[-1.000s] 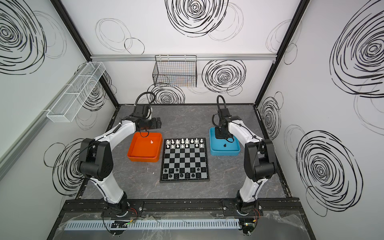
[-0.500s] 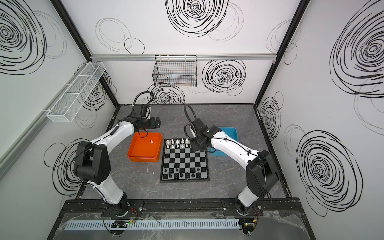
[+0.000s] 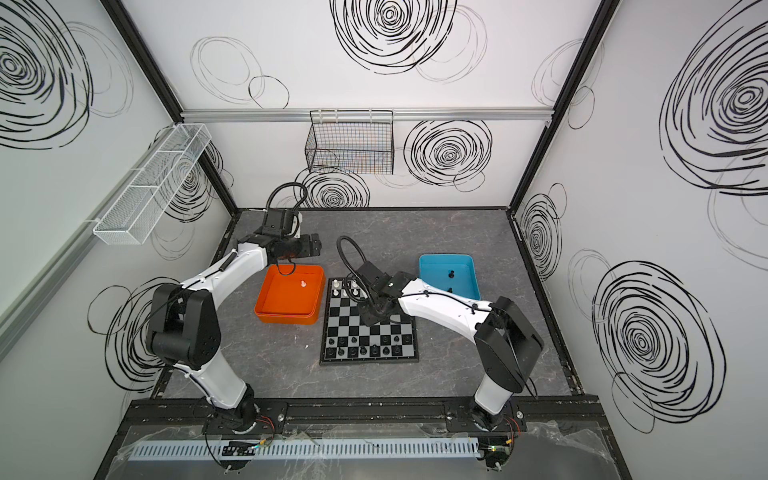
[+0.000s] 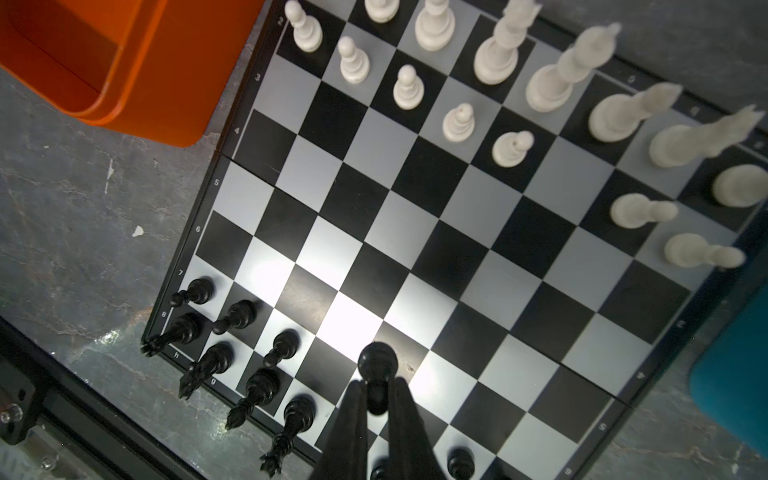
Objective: Set up the chess pieces on the board
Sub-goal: 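Lift the black pawn with the right gripper and carry it over the board, then lower the black pawn onto an empty square in the black pawn row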
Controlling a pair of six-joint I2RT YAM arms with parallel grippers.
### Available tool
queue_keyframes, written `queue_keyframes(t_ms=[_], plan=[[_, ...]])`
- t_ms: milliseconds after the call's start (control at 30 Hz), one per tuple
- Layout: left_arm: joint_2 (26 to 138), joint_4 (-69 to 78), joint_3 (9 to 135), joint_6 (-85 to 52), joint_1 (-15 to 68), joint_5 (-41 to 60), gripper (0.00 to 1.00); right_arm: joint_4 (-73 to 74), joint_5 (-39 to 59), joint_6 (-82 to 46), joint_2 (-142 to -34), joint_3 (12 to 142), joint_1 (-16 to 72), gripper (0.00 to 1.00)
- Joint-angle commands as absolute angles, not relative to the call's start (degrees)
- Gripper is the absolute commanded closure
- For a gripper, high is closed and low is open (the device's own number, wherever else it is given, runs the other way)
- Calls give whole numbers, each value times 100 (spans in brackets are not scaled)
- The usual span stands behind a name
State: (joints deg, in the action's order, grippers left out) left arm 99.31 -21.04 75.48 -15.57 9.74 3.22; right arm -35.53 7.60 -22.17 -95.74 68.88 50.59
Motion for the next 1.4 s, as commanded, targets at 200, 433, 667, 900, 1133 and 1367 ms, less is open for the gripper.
queue_keyframes(t_ms=[200,433,667,900,1133,1367], plan=[[9912,-1995,7518,-1605,905,408,4,-3196,640,-2311,-9795,6595,5372,88],[9992,-2004,7541,-1628,896,448,4,-3146,694,-2418,-9848,6460,5519,88],[10028,-2004,7540,-1643,896,465,4,-3091,744,-2550,-9844,6322,5699,88],[10063,-2008,7544,-1653,896,475,4,-3076,721,-2654,-9852,6284,5818,88],[10085,-2004,7550,-1666,896,492,4,-3089,712,-2672,-9913,6301,5827,88],[10090,-2004,7548,-1670,896,497,4,-3153,697,-2703,-9958,6319,5836,87]])
